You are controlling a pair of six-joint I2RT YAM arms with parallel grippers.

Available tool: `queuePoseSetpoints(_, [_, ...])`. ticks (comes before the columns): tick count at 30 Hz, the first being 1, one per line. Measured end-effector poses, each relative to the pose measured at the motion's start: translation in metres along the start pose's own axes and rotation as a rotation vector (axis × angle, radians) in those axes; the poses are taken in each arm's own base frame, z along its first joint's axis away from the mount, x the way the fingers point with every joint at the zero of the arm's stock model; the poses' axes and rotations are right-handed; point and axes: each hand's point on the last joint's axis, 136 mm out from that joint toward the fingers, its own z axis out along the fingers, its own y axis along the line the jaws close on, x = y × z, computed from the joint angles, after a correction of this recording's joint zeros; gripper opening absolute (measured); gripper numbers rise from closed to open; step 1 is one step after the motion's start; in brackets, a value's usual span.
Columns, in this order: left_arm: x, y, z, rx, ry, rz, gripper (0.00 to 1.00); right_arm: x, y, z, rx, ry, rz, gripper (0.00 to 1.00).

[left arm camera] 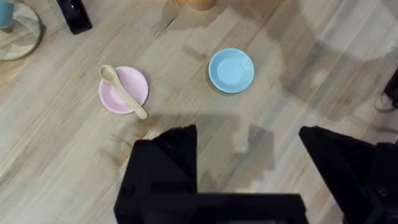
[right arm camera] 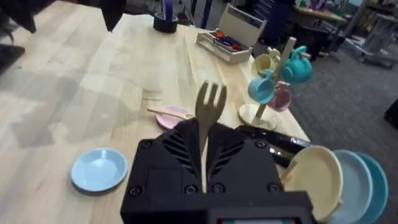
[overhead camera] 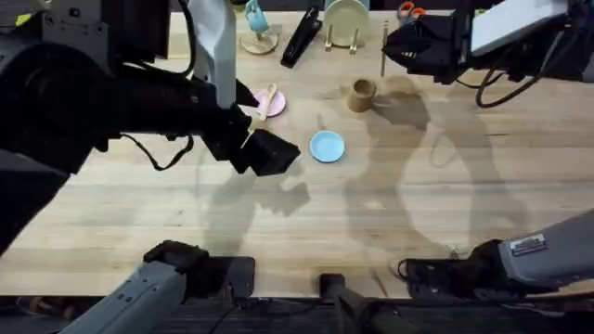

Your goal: Pick up a utensil and set it on the pink plate, then put the other utensil in the container.

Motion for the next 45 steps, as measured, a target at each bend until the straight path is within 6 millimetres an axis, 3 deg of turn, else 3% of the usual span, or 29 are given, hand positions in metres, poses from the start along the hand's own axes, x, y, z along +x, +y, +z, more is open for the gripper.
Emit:
queuePoseSetpoints(6, [0.0,0.0,0.0,0.0,0.0,0.0,0.995,-0.001,-0.005,0.01,-0.019,-0.009,-0.079,0.032])
queuePoseSetpoints(15, [0.0,0.0,0.0,0.0,0.0,0.0,0.994,0.029,-0.007,0.015,-0.028,-0.009,0.031,0.033])
queuePoseSetpoints(27, [0.0,0.0,0.0,0.0,0.0,0.0,0.994,0.031,-0.011,0.015,-0.012,0.007,0.019,0.033])
queuePoseSetpoints(34, [0.0,0.0,0.0,0.0,0.0,0.0,0.993,0.054,-0.008,0.016,-0.013,0.013,0.086,0.033])
queuePoseSetpoints(45, [0.0,0.0,0.0,0.0,0.0,0.0,0.994,0.073,-0.004,0.017,-0.016,0.016,0.142,0.033])
